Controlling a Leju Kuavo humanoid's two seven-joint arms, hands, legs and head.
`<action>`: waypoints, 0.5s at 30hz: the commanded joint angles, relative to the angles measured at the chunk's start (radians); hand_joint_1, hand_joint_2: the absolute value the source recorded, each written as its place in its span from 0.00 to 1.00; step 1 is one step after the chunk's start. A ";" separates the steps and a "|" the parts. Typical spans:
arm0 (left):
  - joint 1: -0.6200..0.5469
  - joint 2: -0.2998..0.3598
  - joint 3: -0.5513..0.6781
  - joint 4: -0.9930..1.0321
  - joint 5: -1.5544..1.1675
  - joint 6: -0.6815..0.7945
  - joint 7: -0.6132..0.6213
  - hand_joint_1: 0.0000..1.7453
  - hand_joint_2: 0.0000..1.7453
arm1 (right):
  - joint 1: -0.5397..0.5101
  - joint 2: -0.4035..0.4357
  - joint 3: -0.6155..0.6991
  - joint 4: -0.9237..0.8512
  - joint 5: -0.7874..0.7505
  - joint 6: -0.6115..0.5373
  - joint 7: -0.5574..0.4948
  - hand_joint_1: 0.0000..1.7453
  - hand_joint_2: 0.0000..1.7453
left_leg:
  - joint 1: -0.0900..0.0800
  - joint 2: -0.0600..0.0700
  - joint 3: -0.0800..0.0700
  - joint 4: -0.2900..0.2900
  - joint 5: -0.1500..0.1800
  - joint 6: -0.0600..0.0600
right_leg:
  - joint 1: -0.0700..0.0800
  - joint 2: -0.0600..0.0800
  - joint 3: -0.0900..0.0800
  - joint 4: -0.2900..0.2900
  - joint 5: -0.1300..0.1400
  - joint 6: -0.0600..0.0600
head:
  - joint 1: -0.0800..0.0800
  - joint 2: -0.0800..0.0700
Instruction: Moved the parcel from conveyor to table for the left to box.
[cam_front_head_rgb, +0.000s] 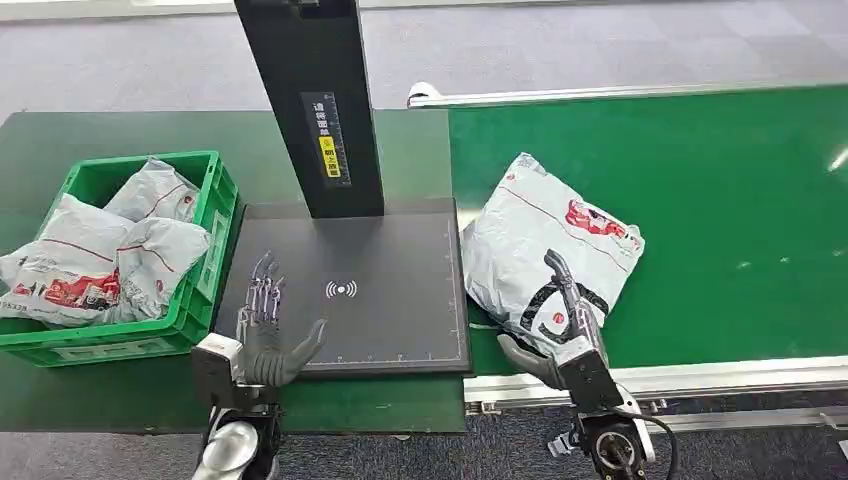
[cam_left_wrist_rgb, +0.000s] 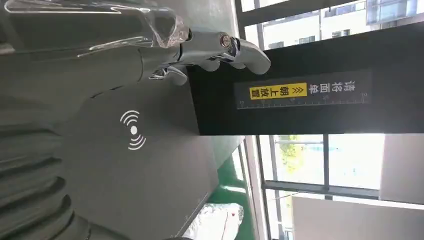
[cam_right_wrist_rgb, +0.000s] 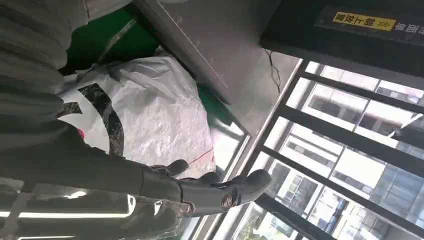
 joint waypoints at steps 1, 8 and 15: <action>-0.020 0.019 -0.008 0.050 0.006 -0.003 0.004 0.00 1.00 | -0.034 -0.019 0.020 0.081 0.074 -0.059 0.030 0.00 1.00 | 0.000 0.000 0.002 -0.002 0.001 0.000 | 0.000 0.000 0.002 -0.002 0.001 0.000 | 0.000 0.000; -0.093 -0.010 -0.017 0.077 -0.010 -0.021 0.010 0.00 1.00 | -0.219 -0.032 -0.059 0.462 0.564 -0.381 0.287 0.00 1.00 | 0.000 0.001 0.002 -0.002 0.001 0.001 | 0.001 0.001 0.003 -0.003 0.002 0.000 | 0.000 0.000; -0.141 -0.033 -0.049 0.131 0.088 -0.035 -0.021 0.00 1.00 | -0.510 -0.083 -0.119 1.042 0.714 -0.371 0.451 0.00 1.00 | 0.000 0.001 0.003 -0.001 0.001 0.001 | 0.000 0.001 0.003 -0.002 0.002 0.000 | 0.000 0.000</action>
